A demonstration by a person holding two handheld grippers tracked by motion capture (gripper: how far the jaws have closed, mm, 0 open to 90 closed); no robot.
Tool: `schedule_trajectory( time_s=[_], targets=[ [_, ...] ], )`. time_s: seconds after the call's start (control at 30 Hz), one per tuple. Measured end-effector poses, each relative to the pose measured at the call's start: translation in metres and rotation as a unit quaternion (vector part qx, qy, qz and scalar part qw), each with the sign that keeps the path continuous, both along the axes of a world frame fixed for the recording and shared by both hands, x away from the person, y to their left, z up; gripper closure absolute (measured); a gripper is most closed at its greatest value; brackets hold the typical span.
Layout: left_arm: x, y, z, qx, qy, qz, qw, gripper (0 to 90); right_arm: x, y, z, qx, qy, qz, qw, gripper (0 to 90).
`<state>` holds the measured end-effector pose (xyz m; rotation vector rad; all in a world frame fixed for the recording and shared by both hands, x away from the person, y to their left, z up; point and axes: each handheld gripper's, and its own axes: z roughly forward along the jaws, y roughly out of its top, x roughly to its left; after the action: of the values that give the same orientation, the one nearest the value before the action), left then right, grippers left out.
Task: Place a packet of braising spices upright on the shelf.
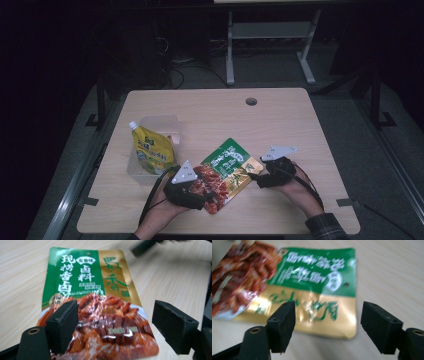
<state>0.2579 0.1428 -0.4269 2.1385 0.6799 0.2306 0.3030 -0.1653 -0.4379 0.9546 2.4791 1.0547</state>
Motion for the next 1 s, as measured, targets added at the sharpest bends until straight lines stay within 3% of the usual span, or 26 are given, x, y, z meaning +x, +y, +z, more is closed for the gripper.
schedule_trajectory(
  time_s=[0.13, 0.23, 0.3, 0.6, 0.67, 0.9, 1.0],
  targets=[
    [0.009, -0.01, 0.001, 0.014, -0.003, 0.005, 0.9999, 19.4, -0.024, -0.006, -0.002, -0.001, 0.006, 0.015, 0.9999, 23.5],
    [0.014, -0.015, 0.001, 0.017, -0.01, 0.008, 0.9998, 18.7, -0.03, -0.01, -0.003, 0.0, 0.008, 0.016, 0.9998, 22.1],
    [0.022, -0.019, 0.0, 0.025, -0.001, 0.014, 0.9996, 17.0, -0.035, -0.017, -0.006, 0.001, 0.012, 0.014, 0.9998, 20.5],
    [0.055, -0.039, -0.016, 0.053, 0.012, 0.034, 0.9979, 13.5, -0.039, -0.028, -0.009, 0.003, 0.016, 0.006, 0.9999, 18.4],
    [0.067, -0.043, -0.023, 0.075, 0.018, 0.044, 0.9961, 13.4, -0.038, -0.03, -0.01, 0.002, 0.018, 0.006, 0.9998, 17.9],
    [0.085, -0.041, -0.034, 0.089, 0.038, 0.068, 0.9929, 12.8, -0.04, -0.031, -0.01, 0.003, 0.019, 0.007, 0.9998, 17.4],
    [0.087, -0.043, -0.036, 0.097, 0.035, 0.069, 0.9923, 12.3, -0.041, -0.033, -0.01, 0.004, 0.02, 0.004, 0.9998, 17.4]
  ],
)
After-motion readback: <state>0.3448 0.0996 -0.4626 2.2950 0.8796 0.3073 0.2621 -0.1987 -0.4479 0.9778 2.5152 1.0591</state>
